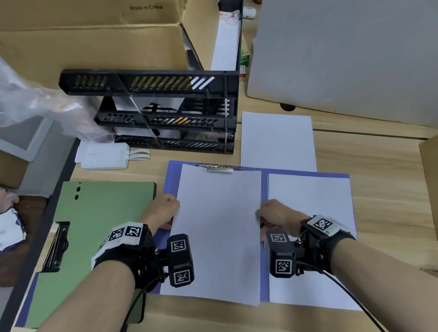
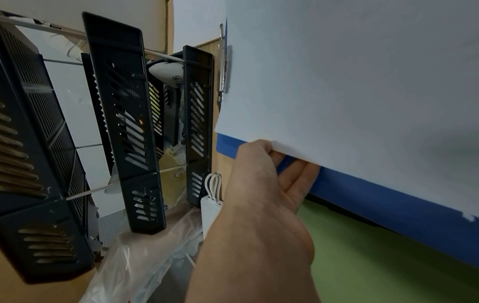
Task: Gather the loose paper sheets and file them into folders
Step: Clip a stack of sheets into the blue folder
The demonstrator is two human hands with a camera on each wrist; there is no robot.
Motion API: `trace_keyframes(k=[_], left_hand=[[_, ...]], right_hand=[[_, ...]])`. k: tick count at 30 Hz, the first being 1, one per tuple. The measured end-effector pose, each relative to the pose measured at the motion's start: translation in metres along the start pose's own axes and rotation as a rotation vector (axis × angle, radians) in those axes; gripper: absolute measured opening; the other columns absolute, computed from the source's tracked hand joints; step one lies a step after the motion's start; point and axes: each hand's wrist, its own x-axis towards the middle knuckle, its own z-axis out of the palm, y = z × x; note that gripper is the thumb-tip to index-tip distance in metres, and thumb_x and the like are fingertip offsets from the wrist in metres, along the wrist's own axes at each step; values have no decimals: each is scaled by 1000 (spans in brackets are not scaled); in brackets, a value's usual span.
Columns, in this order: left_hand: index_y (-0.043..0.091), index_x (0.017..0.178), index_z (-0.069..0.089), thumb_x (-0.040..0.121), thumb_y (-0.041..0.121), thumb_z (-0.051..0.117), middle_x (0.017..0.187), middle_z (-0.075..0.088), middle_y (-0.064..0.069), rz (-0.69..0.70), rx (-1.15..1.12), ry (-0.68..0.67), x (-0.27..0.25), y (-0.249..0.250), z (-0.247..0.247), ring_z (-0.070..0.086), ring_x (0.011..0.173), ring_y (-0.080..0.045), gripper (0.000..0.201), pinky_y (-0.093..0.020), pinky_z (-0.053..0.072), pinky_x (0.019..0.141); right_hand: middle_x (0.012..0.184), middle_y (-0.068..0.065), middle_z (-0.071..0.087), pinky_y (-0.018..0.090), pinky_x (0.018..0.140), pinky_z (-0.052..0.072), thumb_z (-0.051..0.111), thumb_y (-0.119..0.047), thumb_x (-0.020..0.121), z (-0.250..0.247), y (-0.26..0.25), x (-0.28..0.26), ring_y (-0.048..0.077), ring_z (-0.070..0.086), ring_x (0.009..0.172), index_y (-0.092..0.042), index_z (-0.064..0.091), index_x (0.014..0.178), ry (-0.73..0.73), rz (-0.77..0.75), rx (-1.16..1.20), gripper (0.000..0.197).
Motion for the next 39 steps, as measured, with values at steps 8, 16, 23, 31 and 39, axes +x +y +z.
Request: trace_keyframes(k=[8,16,23,31,39], left_hand=[[16,76,46,85,12,47,74,53,-11,22,2,36,4,1,-2,52,65,-23,10,-34,50,64],[17,70,40,82,8,45,70,40,-9,15,-27,76,9,-8,-5,41,67,-21,17,-34,41,62],[21,123,45,87,17,51,104,58,-7,31,10,138,14,-4,-2,58,96,-29,36,-38,46,86],[13,126,45,93,19,46,112,57,-8,45,165,146,15,2,3,56,106,-31,33,-38,46,92],[6,120,51,93,15,44,113,59,-11,73,148,189,18,5,11,54,94,-28,29,-35,42,81]], right_hand=[[90,25,70,43,65,62,36,-8,93,0,-9,3,37,71,72,0,60,90,120,-96,25,26],[95,19,65,45,64,62,44,-5,92,4,-15,5,34,68,71,-8,48,105,233,-158,13,14],[103,6,55,29,75,42,44,-4,90,-1,-16,8,22,52,88,-12,57,113,179,-277,-138,27],[83,0,58,37,82,50,48,-8,92,0,-16,18,22,55,86,-10,60,120,170,-227,3,30],[82,1,54,43,95,52,43,-7,92,2,-20,19,22,55,82,-11,55,124,145,-195,88,34]])
